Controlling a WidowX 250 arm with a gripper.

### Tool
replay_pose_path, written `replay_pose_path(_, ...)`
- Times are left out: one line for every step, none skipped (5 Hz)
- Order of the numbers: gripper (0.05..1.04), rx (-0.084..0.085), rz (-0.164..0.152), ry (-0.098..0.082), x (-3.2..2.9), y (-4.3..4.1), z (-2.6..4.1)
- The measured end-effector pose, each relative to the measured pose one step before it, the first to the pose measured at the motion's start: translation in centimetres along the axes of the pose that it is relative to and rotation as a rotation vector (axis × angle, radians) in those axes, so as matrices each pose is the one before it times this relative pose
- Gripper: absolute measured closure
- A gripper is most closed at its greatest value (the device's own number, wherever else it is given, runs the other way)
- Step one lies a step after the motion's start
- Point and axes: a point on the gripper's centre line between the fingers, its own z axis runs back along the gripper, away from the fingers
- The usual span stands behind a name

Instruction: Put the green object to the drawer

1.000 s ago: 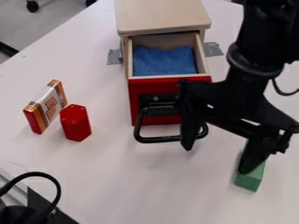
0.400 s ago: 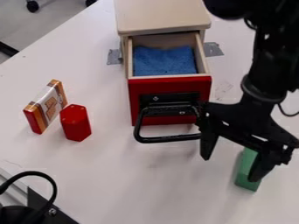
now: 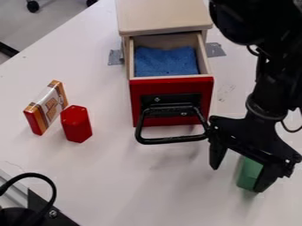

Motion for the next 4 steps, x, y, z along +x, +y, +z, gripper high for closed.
replay_pose_path(0.083,-0.0096,-0.0084,0.0051,0.051,-0.224,-0.469)
replay_pose_path(0.083,-0.0065,-0.0035,-0.0104,0.250,-0.194,-0.386)
replay_pose_path(0.083,0.0003,0.0067,0.0051,-0.035,-0.114,-0.347)
replay_pose_path(0.083,-0.0101,0.0070,-0.0016,0.026,-0.157,-0.115)
